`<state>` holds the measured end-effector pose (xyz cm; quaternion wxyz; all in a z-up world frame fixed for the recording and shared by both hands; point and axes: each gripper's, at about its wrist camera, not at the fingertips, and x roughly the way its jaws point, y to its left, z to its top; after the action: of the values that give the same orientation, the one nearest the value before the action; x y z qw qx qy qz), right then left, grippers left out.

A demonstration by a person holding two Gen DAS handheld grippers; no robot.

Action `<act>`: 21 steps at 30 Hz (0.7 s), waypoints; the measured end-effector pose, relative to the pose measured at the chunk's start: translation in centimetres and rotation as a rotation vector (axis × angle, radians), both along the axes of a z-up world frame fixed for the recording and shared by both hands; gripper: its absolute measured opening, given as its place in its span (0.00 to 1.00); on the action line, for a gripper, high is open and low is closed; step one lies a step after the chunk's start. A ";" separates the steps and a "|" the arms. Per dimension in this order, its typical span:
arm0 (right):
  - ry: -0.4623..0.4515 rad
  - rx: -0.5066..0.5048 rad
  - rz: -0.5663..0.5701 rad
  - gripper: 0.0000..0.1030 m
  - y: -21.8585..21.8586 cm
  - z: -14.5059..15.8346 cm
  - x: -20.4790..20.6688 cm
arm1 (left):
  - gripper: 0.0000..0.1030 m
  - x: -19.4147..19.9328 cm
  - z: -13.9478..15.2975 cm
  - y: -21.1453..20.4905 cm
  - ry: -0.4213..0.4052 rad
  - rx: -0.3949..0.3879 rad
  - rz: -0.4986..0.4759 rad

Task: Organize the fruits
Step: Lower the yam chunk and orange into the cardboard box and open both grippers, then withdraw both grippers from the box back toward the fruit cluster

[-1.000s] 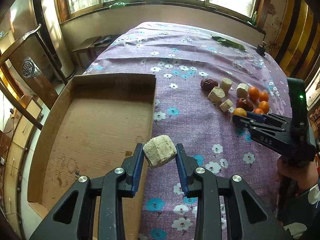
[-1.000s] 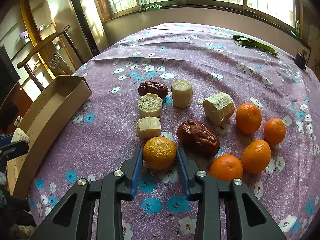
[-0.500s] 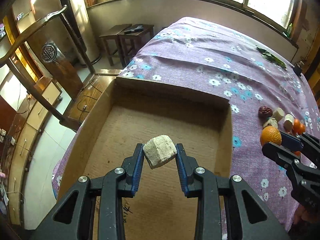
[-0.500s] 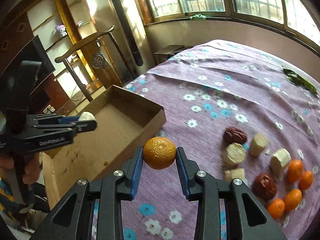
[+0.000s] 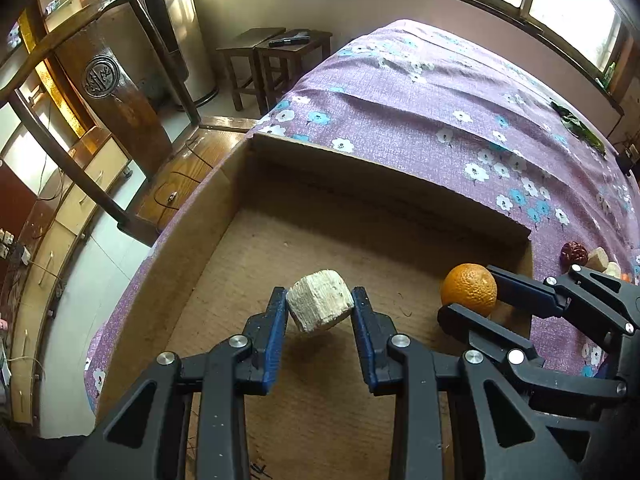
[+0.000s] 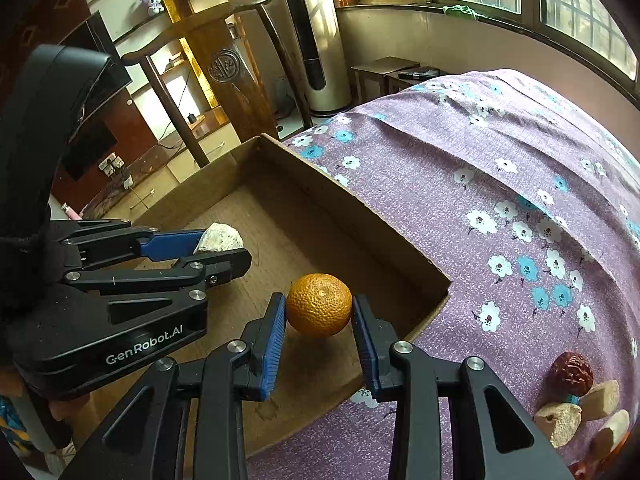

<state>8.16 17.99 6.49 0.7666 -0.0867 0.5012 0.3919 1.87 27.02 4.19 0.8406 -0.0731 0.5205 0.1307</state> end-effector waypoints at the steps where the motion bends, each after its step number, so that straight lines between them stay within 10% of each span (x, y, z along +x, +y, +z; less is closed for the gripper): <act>1: -0.002 -0.001 -0.001 0.36 -0.2 0.1 0.1 | 0.30 0.1 -0.1 0.0 0.000 0.001 0.001; 10: -0.059 -0.065 -0.007 0.38 0.5 -0.5 0.0 | 0.32 0.2 -0.7 0.5 -0.001 0.002 0.026; 14: -0.064 -0.064 -0.008 0.43 0.2 0.1 -0.3 | 0.70 -0.4 0.0 0.5 -0.042 0.016 0.044; 21: -0.103 0.003 -0.048 0.58 -2.7 3.3 -2.5 | 0.86 -3.0 2.7 -1.2 -0.150 0.046 0.018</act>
<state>5.69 15.28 9.77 0.8007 -0.0936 0.4622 0.3695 -1.12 25.85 6.89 0.8774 -0.0682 0.4525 0.1443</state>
